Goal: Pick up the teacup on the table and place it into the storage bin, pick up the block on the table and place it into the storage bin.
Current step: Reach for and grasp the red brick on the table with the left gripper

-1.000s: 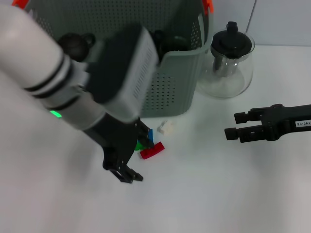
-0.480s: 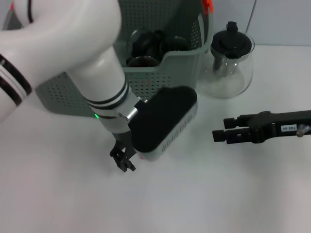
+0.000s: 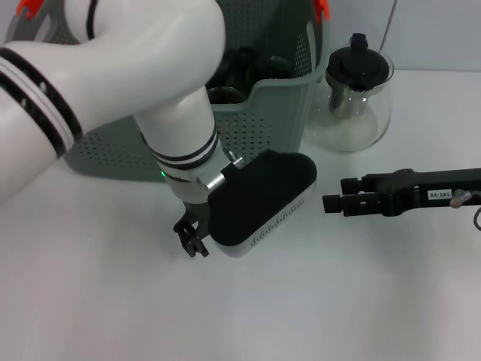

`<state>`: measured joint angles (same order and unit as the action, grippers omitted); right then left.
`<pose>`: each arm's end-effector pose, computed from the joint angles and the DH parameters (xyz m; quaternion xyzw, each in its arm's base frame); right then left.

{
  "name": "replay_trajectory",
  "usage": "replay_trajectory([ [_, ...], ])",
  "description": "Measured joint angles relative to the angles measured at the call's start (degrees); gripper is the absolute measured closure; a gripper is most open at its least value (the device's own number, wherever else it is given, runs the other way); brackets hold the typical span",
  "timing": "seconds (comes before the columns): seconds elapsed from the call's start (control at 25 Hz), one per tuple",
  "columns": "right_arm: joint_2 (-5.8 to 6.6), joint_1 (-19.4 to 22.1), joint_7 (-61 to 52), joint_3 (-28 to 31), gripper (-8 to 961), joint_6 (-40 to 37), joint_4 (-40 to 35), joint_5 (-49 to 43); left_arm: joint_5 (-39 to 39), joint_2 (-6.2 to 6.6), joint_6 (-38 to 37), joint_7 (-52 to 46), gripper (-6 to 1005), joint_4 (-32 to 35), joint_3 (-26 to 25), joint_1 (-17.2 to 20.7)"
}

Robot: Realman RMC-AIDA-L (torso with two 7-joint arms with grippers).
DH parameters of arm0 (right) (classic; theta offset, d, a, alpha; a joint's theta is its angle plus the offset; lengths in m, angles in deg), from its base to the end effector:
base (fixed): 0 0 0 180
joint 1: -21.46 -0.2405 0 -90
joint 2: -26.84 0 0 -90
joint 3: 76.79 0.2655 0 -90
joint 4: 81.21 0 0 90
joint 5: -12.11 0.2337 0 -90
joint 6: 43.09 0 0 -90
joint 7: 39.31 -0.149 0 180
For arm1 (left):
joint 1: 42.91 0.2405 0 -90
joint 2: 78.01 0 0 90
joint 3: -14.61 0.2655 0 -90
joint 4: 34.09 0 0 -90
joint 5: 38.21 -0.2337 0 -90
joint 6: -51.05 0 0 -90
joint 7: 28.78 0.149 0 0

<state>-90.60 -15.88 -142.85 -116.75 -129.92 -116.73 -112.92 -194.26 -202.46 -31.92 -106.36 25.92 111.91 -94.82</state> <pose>0.2683 0.3795 -0.0166 -0.9101 0.3737 0.1679 0.0630 -0.1196 0.3825 -0.1120 0.8458 -0.4131 -0.3293 0.0739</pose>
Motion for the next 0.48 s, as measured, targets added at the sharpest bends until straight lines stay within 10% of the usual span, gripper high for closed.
replay_trajectory([
  [0.48, -0.25, 0.5, 0.2, 0.5, 117, 0.3, 0.5, 0.6, 1.0, -0.32, 3.1, 1.9, 276, -2.9, 4.3, -2.6],
])
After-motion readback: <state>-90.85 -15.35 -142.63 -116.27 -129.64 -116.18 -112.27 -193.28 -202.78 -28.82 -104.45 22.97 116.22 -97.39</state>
